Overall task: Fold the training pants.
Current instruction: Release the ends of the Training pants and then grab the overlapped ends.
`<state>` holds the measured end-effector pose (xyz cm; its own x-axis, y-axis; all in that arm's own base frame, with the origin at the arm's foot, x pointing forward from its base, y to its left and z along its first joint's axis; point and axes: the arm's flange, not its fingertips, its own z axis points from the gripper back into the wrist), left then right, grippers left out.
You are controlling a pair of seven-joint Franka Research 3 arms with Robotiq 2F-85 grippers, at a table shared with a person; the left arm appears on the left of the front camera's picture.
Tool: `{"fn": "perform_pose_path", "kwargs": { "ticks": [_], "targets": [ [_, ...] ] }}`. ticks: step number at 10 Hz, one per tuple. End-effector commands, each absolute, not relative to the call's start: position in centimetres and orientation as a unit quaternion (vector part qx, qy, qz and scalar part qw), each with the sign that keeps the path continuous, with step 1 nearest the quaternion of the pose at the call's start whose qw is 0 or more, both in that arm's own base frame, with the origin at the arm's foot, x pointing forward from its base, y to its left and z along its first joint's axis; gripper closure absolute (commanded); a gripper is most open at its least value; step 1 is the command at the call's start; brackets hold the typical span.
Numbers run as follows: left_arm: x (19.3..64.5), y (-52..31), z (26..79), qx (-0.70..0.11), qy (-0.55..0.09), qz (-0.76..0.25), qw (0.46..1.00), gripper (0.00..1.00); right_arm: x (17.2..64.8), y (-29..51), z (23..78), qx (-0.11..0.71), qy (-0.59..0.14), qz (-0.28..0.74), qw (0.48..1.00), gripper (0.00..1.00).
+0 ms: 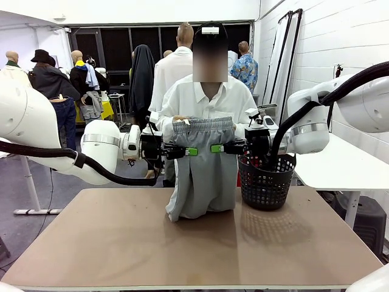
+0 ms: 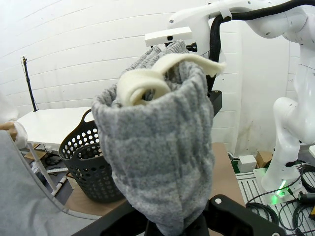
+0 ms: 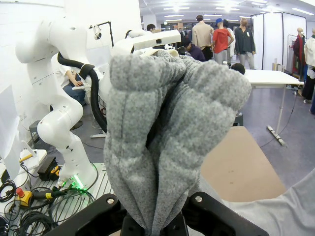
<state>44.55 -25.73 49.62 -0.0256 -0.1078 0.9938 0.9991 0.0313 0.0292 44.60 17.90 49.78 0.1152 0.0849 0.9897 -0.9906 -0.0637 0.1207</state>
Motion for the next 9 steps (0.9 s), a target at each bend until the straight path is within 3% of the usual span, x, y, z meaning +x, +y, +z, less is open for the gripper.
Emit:
{"fn": "perform_pose_path", "kwargs": {
  "ticks": [1, 9],
  "targets": [
    [44.43, -25.76, 49.85, -0.458, -0.495, -0.516, 0.529, 1.0, 44.43, 17.99, 50.02, 0.524, -0.432, 0.508, 0.529, 1.0],
    [44.43, -25.76, 49.85, -0.458, -0.495, -0.516, 0.529, 1.0, 44.43, 17.99, 50.02, 0.524, -0.432, 0.508, 0.529, 1.0]
  ]
}}
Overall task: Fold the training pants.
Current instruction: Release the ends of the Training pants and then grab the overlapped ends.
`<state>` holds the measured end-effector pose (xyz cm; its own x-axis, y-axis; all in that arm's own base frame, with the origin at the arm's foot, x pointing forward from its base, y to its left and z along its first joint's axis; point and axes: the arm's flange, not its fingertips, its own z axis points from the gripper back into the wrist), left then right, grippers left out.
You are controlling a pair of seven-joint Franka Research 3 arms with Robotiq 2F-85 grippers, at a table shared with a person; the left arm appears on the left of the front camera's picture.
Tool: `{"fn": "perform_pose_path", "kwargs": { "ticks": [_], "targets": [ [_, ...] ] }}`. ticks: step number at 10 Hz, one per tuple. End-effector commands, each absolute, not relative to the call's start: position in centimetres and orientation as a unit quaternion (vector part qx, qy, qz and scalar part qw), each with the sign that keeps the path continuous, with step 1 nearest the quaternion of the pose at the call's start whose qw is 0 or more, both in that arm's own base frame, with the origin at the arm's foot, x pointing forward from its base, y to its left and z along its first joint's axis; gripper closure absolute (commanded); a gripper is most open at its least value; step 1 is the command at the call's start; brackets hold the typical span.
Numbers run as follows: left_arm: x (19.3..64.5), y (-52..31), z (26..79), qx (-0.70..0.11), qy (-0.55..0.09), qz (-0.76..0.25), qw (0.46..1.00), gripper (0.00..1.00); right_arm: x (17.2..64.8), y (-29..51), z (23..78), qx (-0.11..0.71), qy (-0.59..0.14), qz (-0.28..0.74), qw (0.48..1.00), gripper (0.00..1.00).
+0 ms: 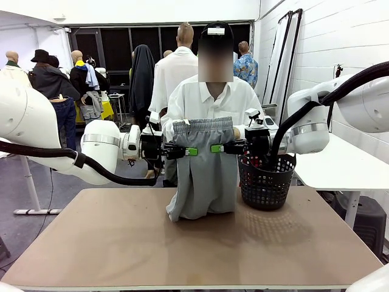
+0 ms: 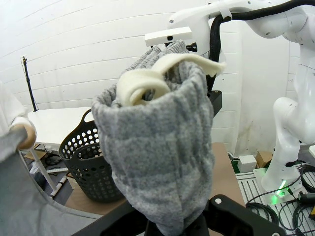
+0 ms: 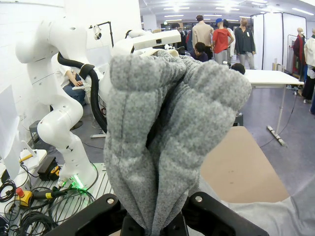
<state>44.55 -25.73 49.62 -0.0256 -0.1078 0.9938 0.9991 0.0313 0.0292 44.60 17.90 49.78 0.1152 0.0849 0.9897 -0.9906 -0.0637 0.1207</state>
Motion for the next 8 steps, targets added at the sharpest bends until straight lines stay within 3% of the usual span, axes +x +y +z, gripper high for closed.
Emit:
{"fn": "perform_pose_path", "kwargs": {
  "ticks": [1, 8],
  "targets": [
    [44.43, -25.76, 49.85, -0.458, -0.495, -0.516, 0.529, 1.0, 44.43, 17.99, 50.02, 0.524, -0.432, 0.508, 0.529, 1.0],
    [44.43, -25.76, 49.85, -0.458, -0.495, -0.516, 0.529, 1.0, 44.43, 17.99, 50.02, 0.524, -0.432, 0.508, 0.529, 1.0]
  ]
}}
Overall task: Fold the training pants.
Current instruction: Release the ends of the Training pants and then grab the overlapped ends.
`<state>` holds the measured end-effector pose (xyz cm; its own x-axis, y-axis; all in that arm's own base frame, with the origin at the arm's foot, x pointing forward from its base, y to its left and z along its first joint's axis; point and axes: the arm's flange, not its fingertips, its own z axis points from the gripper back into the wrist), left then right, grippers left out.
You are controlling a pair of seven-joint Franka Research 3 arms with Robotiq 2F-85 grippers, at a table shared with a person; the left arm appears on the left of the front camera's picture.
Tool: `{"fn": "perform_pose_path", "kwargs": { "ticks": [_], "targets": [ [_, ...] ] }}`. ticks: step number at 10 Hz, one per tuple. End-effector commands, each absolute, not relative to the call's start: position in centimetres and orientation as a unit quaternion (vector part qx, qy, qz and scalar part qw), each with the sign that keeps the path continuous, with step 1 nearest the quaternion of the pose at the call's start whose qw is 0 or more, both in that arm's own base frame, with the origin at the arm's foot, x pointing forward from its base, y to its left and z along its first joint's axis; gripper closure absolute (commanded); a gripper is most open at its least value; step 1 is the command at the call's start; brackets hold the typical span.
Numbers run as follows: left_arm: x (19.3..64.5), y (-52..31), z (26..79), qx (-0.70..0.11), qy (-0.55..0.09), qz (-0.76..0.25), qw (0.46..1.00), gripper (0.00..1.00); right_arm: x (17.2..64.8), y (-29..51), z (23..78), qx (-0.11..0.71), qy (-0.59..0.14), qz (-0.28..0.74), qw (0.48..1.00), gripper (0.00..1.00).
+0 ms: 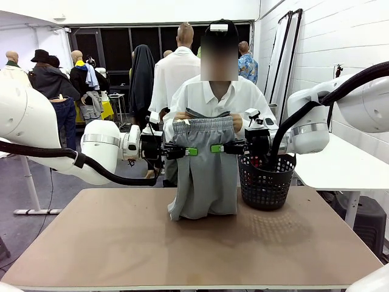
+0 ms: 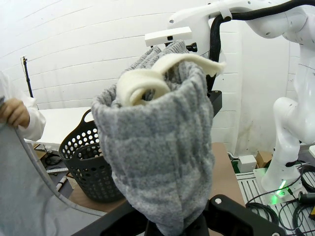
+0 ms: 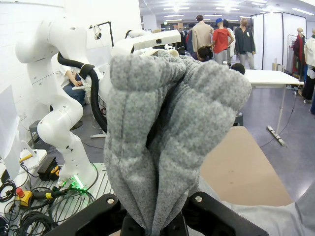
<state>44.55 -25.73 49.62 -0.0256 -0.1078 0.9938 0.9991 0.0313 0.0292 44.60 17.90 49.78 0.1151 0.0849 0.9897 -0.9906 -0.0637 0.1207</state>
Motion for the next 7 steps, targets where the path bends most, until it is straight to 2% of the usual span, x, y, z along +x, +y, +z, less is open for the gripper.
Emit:
{"fn": "perform_pose_path", "kwargs": {
  "ticks": [1, 7],
  "targets": [
    [44.43, -25.76, 49.85, -0.458, -0.495, -0.516, 0.529, 1.0, 44.43, 17.99, 50.02, 0.524, -0.432, 0.508, 0.529, 1.0],
    [44.43, -25.76, 49.85, -0.458, -0.495, -0.516, 0.529, 1.0, 44.43, 17.99, 50.02, 0.524, -0.432, 0.508, 0.529, 1.0]
  ]
}}
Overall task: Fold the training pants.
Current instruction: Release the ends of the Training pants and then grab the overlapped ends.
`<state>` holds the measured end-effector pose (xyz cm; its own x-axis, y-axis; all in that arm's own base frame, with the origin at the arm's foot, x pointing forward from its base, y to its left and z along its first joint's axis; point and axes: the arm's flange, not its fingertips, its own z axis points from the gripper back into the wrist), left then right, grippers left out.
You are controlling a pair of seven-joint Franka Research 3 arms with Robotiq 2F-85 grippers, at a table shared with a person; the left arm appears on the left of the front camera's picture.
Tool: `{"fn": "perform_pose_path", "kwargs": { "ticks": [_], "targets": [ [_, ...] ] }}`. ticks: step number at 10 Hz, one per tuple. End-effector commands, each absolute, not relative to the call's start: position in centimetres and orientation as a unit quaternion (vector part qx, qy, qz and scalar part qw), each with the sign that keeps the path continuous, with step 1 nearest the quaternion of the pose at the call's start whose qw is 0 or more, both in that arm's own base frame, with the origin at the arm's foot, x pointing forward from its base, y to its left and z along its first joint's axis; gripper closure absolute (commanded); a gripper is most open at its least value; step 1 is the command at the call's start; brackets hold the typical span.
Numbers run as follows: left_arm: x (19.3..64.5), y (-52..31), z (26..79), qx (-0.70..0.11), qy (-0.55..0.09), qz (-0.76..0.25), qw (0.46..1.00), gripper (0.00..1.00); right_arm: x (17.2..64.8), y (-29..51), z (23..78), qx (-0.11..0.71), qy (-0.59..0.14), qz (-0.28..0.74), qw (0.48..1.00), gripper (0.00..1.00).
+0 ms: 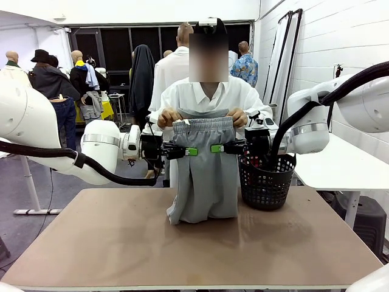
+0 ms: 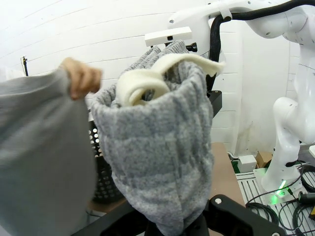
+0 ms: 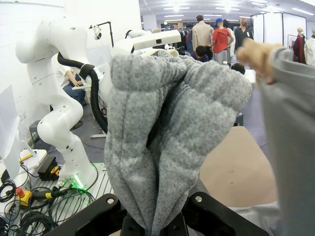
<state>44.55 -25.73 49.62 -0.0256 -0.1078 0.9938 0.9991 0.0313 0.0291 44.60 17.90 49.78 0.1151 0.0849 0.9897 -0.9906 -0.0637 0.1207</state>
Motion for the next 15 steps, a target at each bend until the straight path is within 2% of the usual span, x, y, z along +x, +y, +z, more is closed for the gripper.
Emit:
{"fn": "perform_pose_path", "kwargs": {
  "ticks": [1, 15],
  "targets": [
    [44.43, -25.76, 49.85, -0.458, -0.495, -0.516, 0.529, 1.0, 44.43, 17.99, 50.02, 0.524, -0.432, 0.508, 0.529, 1.0],
    [44.43, -25.76, 49.85, -0.458, -0.495, -0.516, 0.529, 1.0, 44.43, 17.99, 50.02, 0.524, -0.432, 0.508, 0.529, 1.0]
  ]
}}
